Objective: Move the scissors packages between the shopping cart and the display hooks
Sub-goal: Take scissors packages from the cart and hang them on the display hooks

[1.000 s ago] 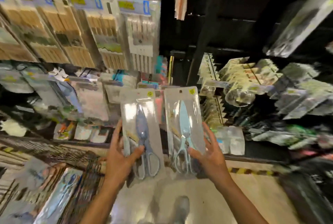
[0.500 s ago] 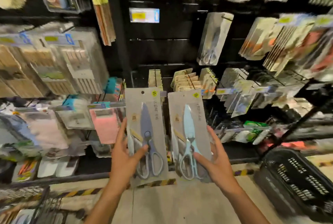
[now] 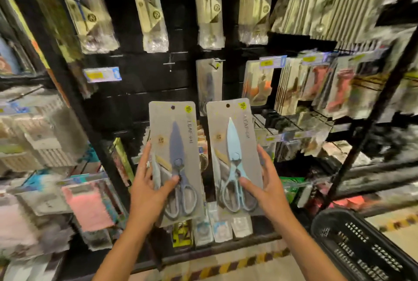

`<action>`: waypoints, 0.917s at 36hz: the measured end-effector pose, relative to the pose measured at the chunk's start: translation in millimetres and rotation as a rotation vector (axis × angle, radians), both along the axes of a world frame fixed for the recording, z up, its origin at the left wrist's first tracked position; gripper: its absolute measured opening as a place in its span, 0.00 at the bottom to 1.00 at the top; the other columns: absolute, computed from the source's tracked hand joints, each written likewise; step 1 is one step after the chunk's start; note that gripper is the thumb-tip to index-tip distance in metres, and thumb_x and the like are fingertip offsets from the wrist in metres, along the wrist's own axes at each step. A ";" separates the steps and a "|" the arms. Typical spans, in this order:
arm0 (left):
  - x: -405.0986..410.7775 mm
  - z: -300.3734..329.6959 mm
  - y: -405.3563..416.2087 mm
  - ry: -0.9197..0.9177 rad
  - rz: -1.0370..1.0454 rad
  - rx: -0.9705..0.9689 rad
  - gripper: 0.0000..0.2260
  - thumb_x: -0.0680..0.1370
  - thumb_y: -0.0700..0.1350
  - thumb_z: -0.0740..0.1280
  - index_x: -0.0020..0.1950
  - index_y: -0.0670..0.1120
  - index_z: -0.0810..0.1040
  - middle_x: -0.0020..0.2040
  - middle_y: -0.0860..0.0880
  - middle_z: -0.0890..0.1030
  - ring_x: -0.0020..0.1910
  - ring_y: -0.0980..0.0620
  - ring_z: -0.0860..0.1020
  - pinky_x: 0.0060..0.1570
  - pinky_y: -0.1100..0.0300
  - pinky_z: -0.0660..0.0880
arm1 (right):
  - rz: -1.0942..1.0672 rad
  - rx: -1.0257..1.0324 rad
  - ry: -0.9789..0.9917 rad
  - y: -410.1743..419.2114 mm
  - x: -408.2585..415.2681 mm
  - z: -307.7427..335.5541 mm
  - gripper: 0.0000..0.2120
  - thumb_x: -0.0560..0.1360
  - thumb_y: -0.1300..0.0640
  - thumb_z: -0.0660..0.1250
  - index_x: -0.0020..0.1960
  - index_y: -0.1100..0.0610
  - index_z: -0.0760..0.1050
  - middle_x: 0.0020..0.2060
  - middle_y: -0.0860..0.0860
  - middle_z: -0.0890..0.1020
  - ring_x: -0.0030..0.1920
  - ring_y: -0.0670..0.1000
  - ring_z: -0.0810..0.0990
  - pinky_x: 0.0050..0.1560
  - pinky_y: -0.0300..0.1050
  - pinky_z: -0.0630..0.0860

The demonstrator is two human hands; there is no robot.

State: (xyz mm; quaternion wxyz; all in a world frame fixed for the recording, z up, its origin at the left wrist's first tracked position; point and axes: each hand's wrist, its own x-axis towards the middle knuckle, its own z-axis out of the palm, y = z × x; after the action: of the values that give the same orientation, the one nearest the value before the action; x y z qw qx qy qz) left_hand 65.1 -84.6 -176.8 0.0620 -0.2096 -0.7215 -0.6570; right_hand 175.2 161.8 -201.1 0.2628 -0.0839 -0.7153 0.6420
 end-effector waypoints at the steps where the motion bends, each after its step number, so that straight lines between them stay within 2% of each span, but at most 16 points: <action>1: -2.7 2.6 4.5 0.002 0.001 0.006 0.44 0.73 0.34 0.76 0.78 0.65 0.61 0.72 0.64 0.71 0.68 0.70 0.71 0.60 0.72 0.74 | 0.000 0.002 0.006 4.6 -4.5 0.9 0.39 0.75 0.58 0.73 0.77 0.39 0.57 0.60 0.22 0.73 0.62 0.34 0.77 0.56 0.35 0.79; 3: -10.8 7.8 10.8 -0.002 -0.005 0.015 0.44 0.73 0.34 0.76 0.77 0.67 0.61 0.68 0.73 0.71 0.64 0.75 0.71 0.56 0.76 0.73 | 0.003 0.000 0.016 11.7 -16.0 2.4 0.39 0.76 0.61 0.73 0.78 0.40 0.57 0.60 0.23 0.74 0.62 0.35 0.77 0.55 0.35 0.79; 5: -21.4 11.6 15.2 0.011 -0.009 -0.010 0.44 0.73 0.37 0.77 0.77 0.70 0.60 0.68 0.77 0.69 0.66 0.74 0.70 0.63 0.70 0.73 | 0.000 -0.009 0.028 18.0 -29.7 2.7 0.39 0.76 0.63 0.73 0.78 0.40 0.58 0.60 0.23 0.74 0.62 0.35 0.77 0.53 0.33 0.79; 7: -33.2 15.8 19.4 0.021 -0.008 -0.007 0.44 0.73 0.38 0.77 0.78 0.69 0.60 0.69 0.77 0.68 0.67 0.74 0.69 0.68 0.60 0.71 | -0.001 -0.013 0.039 21.9 -44.0 3.7 0.40 0.76 0.63 0.73 0.78 0.40 0.58 0.62 0.24 0.74 0.63 0.35 0.77 0.54 0.34 0.79; 9: -46.5 18.8 23.9 0.020 -0.007 0.024 0.44 0.72 0.39 0.77 0.77 0.69 0.61 0.69 0.74 0.70 0.66 0.72 0.71 0.69 0.55 0.71 | -0.002 -0.013 0.050 25.4 -57.4 5.8 0.40 0.76 0.63 0.73 0.78 0.39 0.58 0.64 0.27 0.75 0.64 0.38 0.78 0.56 0.37 0.79; 12: -67.0 20.0 29.8 0.012 -0.023 0.057 0.44 0.72 0.39 0.78 0.76 0.73 0.60 0.75 0.62 0.70 0.71 0.61 0.73 0.71 0.45 0.72 | 0.019 0.003 0.059 30.1 -76.9 11.6 0.39 0.76 0.65 0.72 0.77 0.41 0.58 0.60 0.24 0.75 0.61 0.36 0.79 0.53 0.34 0.79; 14: -80.4 20.6 33.6 0.025 -0.021 0.053 0.44 0.72 0.40 0.78 0.76 0.73 0.59 0.77 0.61 0.68 0.73 0.59 0.71 0.72 0.42 0.70 | 0.035 0.018 0.056 33.6 -89.1 15.1 0.39 0.76 0.65 0.72 0.77 0.40 0.58 0.60 0.24 0.75 0.61 0.36 0.79 0.53 0.33 0.79; 17: -96.8 26.2 41.2 0.060 -0.021 0.057 0.44 0.73 0.39 0.77 0.76 0.72 0.60 0.75 0.65 0.68 0.71 0.65 0.70 0.70 0.50 0.73 | 0.025 0.023 0.062 38.4 -107.4 20.1 0.39 0.76 0.63 0.73 0.76 0.37 0.59 0.63 0.29 0.76 0.62 0.39 0.79 0.54 0.37 0.80; 20: -112.5 31.7 49.3 0.082 -0.022 0.075 0.43 0.73 0.37 0.76 0.76 0.69 0.60 0.72 0.67 0.70 0.63 0.76 0.71 0.58 0.72 0.75 | 0.008 0.015 0.058 46.3 -126.4 20.5 0.39 0.76 0.61 0.74 0.76 0.36 0.59 0.68 0.38 0.75 0.64 0.43 0.79 0.58 0.45 0.81; 21: -118.4 32.6 51.9 0.085 -0.022 0.074 0.43 0.73 0.36 0.76 0.77 0.67 0.60 0.72 0.67 0.69 0.61 0.78 0.71 0.54 0.77 0.73 | 0.002 0.012 0.057 48.5 -132.4 20.5 0.39 0.76 0.61 0.74 0.76 0.35 0.59 0.69 0.38 0.75 0.65 0.44 0.79 0.60 0.48 0.81; 23: -129.1 36.3 56.1 0.092 -0.025 0.068 0.44 0.73 0.36 0.76 0.79 0.64 0.59 0.70 0.68 0.69 0.59 0.80 0.71 0.51 0.80 0.72 | -0.015 0.023 0.068 52.0 -144.0 20.9 0.39 0.75 0.60 0.75 0.76 0.36 0.60 0.69 0.37 0.74 0.66 0.44 0.79 0.61 0.51 0.81; 25: -139.1 38.4 58.6 0.094 -0.038 0.071 0.44 0.73 0.35 0.76 0.80 0.63 0.59 0.70 0.67 0.70 0.59 0.78 0.73 0.51 0.79 0.73 | -0.024 0.035 0.074 54.6 -153.3 19.8 0.39 0.75 0.59 0.75 0.76 0.36 0.60 0.67 0.33 0.75 0.65 0.44 0.79 0.61 0.51 0.81; 28: -148.6 37.7 61.9 0.073 -0.044 0.075 0.45 0.73 0.36 0.76 0.79 0.66 0.58 0.69 0.63 0.74 0.60 0.70 0.77 0.50 0.72 0.78 | -0.014 0.032 0.068 58.0 -162.6 17.5 0.38 0.75 0.60 0.74 0.76 0.36 0.59 0.63 0.27 0.75 0.64 0.41 0.79 0.59 0.47 0.81; 33: -164.9 40.4 66.8 0.113 -0.036 0.063 0.45 0.72 0.38 0.77 0.76 0.72 0.58 0.72 0.64 0.72 0.66 0.66 0.75 0.59 0.61 0.79 | -0.011 0.041 0.080 68.5 -182.9 25.4 0.38 0.75 0.61 0.74 0.76 0.38 0.59 0.59 0.24 0.76 0.62 0.37 0.79 0.54 0.39 0.81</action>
State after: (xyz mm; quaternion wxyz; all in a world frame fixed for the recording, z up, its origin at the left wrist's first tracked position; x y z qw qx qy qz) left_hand -99.8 -17.7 -136.4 0.0974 -0.2573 -0.6919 -0.6675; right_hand -7.7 230.4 -175.7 0.2963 -0.0564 -0.7169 0.6286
